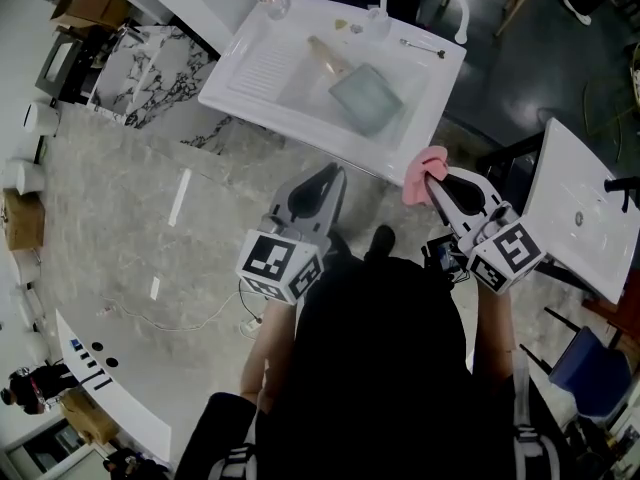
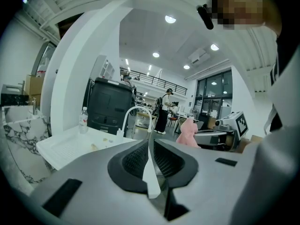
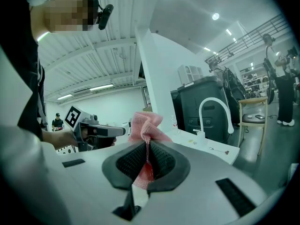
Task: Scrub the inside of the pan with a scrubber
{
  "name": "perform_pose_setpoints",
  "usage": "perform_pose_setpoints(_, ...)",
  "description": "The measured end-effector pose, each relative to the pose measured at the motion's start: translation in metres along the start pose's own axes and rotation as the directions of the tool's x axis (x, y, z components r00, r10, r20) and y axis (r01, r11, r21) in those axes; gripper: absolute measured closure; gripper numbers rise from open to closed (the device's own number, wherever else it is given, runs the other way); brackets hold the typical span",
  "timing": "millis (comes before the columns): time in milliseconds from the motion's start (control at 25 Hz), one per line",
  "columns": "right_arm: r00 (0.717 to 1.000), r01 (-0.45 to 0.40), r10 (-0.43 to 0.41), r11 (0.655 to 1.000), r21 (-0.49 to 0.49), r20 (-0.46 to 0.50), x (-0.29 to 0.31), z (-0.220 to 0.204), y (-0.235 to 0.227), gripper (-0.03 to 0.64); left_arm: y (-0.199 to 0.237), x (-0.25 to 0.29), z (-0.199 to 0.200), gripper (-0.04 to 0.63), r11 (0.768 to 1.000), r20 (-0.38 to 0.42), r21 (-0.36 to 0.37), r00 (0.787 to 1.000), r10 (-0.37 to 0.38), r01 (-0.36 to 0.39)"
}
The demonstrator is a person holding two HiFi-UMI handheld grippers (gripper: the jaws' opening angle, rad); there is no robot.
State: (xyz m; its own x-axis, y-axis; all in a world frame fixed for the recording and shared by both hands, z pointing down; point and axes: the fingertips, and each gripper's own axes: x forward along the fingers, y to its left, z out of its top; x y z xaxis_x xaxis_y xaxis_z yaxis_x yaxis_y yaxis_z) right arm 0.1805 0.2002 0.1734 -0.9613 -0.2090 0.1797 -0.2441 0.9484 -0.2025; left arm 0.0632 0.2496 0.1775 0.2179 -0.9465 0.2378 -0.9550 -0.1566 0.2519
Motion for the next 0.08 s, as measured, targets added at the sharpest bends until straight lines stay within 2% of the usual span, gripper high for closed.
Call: perform_pose_setpoints(80, 1.000, -0.004, 0.004, 1.000, -0.001, 0.002, -0.0004, 0.0013, 0.0021, 0.583, 0.0002, 0.0001, 0.0007, 0.535, 1.000, 0.001, 0.001, 1.000, 0.001, -0.001)
